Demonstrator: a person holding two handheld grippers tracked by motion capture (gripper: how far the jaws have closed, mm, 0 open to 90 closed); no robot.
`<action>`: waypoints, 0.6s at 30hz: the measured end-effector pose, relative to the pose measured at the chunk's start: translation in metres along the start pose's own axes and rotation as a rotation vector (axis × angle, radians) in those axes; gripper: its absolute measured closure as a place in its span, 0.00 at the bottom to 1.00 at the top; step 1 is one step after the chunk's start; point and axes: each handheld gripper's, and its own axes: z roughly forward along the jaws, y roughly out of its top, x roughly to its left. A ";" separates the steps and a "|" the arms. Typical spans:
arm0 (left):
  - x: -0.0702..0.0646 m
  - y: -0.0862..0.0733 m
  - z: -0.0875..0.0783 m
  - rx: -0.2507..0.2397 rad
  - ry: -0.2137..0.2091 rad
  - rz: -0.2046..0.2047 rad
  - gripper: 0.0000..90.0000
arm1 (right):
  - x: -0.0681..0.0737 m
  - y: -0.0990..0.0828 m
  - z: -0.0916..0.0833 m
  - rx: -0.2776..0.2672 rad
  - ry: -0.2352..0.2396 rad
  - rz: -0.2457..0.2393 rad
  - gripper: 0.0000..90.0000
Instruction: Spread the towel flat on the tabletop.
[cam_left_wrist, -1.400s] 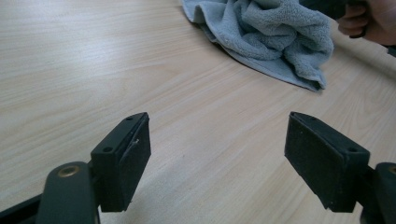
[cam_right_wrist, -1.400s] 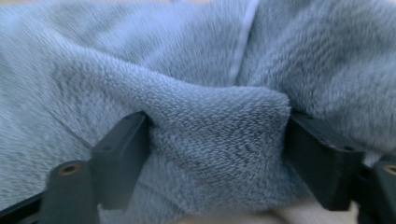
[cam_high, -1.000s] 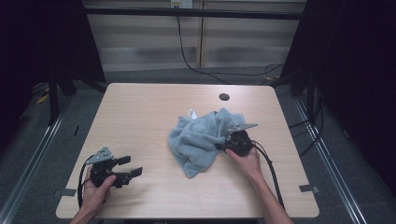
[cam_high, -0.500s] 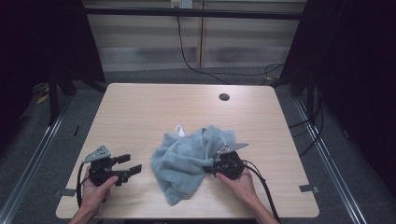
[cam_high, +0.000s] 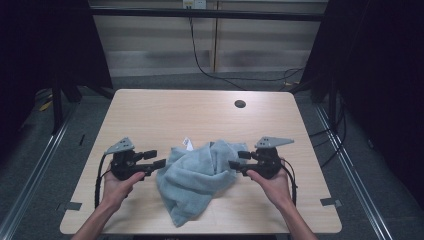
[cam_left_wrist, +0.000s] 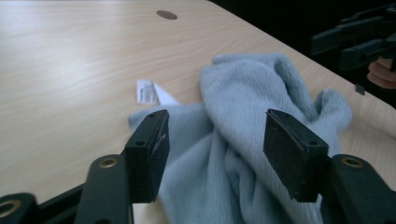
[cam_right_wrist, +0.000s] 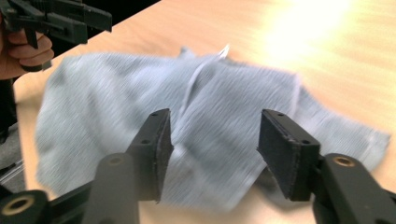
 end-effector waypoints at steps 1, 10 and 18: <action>0.000 0.004 0.006 0.007 -0.009 0.006 0.46 | 0.000 0.000 0.000 0.000 0.000 0.000 0.46; -0.008 -0.017 0.051 0.158 -0.065 0.030 0.51 | -0.013 0.017 0.066 0.091 0.013 -0.024 0.47; -0.017 -0.024 0.046 0.208 -0.105 0.090 0.85 | -0.010 0.005 0.053 0.049 -0.038 -0.022 0.93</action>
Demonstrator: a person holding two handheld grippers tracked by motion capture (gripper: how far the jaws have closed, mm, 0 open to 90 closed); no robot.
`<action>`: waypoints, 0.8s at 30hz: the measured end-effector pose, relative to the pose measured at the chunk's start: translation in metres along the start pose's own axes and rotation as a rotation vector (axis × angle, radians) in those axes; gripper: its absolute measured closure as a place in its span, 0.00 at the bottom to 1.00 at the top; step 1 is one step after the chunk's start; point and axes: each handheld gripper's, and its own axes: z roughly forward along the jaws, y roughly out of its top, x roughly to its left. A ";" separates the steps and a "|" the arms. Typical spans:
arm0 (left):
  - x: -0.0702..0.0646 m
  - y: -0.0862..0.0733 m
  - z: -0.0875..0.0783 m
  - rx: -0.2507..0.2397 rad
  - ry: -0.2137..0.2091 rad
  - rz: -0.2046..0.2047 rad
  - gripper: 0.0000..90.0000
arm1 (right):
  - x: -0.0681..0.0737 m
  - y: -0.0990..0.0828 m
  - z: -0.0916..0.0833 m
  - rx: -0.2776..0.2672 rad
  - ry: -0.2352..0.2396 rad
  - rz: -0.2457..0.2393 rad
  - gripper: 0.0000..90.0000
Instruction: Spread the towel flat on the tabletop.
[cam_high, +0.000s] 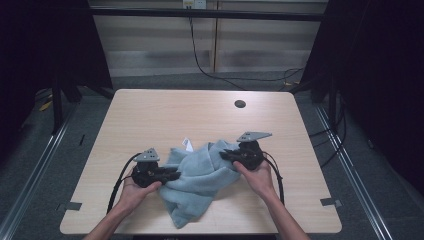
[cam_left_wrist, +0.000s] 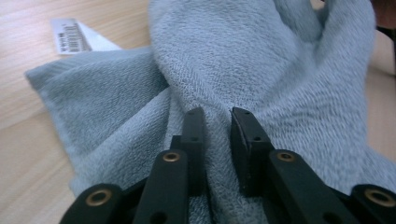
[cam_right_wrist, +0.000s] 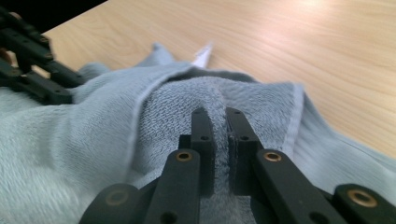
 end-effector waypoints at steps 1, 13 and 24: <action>-0.001 0.000 -0.001 0.004 -0.006 0.006 0.86 | -0.001 -0.001 -0.006 -0.007 -0.023 0.005 0.93; -0.014 -0.007 -0.016 -0.004 -0.075 0.005 0.84 | -0.017 -0.045 -0.039 0.015 -0.103 0.076 0.93; 0.028 0.033 0.018 -0.063 -0.011 -0.113 0.39 | -0.017 -0.042 -0.002 0.063 -0.072 0.065 0.93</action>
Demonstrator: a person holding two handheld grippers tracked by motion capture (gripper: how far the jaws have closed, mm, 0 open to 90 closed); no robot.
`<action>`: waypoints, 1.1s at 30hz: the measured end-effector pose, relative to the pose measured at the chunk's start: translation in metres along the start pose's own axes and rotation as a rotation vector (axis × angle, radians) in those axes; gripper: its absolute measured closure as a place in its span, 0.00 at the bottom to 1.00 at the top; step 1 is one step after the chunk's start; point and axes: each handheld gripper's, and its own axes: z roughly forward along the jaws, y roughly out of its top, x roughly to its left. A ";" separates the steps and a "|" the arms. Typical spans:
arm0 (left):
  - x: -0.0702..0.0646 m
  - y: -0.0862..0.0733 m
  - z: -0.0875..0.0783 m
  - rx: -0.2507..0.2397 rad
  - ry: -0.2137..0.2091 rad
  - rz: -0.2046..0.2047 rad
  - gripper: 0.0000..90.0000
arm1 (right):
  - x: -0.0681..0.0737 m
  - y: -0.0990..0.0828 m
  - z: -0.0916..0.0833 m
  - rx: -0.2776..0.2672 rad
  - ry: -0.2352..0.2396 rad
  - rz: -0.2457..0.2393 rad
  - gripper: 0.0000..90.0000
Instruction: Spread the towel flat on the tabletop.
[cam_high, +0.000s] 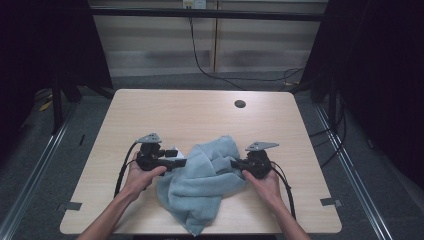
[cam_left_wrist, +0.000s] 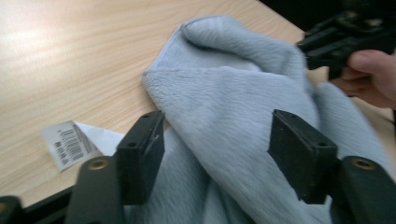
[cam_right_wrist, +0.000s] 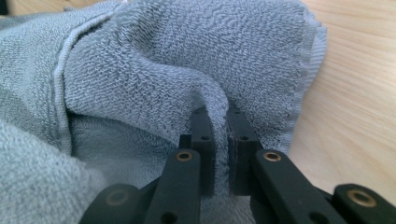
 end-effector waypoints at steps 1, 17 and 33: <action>0.004 -0.002 0.007 -0.008 -0.023 -0.029 0.37 | 0.001 0.001 0.002 0.000 0.000 -0.003 0.93; 0.003 0.015 -0.021 -0.140 0.006 -0.030 0.87 | -0.007 0.030 -0.028 -0.132 -0.020 0.023 0.94; 0.002 0.111 -0.112 -0.406 0.219 0.048 0.88 | -0.014 0.163 -0.086 -0.341 -0.185 -0.030 0.94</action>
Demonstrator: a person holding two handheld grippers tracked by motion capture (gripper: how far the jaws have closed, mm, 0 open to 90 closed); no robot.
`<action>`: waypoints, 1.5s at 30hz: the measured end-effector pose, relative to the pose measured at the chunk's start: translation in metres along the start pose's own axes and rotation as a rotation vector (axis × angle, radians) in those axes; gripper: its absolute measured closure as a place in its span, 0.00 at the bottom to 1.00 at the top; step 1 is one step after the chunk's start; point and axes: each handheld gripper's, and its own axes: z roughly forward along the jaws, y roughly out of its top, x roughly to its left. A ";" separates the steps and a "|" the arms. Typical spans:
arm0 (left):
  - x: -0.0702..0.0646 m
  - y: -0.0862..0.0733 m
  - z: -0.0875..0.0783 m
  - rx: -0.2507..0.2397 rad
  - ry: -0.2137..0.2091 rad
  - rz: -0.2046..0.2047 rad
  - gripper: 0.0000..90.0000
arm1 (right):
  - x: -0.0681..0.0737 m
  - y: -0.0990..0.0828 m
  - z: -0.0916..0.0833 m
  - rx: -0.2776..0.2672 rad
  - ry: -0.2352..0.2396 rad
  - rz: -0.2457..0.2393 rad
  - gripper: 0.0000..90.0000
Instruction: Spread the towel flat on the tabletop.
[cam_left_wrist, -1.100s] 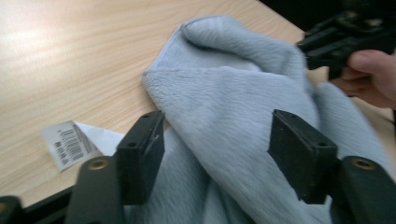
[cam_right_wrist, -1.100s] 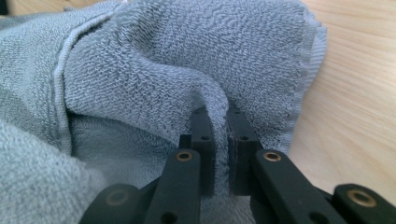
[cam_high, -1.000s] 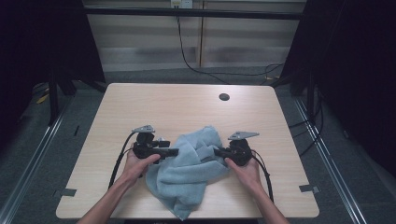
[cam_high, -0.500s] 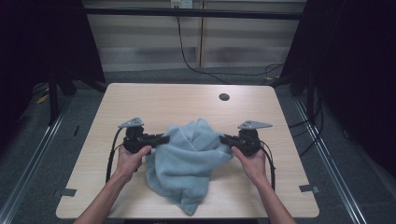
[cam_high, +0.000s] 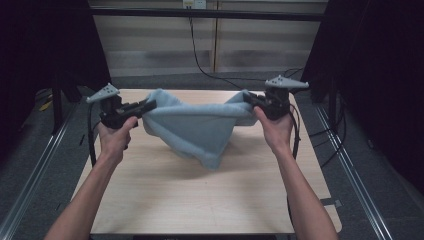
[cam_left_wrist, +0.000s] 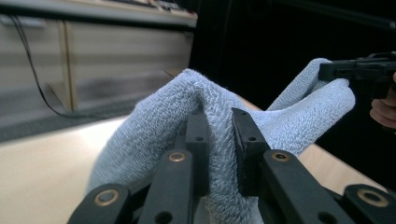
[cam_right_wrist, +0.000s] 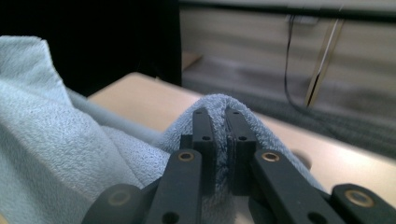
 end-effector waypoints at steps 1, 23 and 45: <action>-0.001 0.009 -0.002 -0.017 0.011 0.014 0.88 | 0.000 0.010 0.001 -0.019 -0.006 0.000 0.94; -0.060 -0.121 -0.050 0.196 -0.177 -0.042 0.78 | 0.035 -0.152 -0.055 0.203 0.128 0.061 0.90; -0.006 -0.166 0.054 0.521 -0.025 0.075 0.72 | -0.021 -0.187 -0.002 0.377 0.030 0.118 0.66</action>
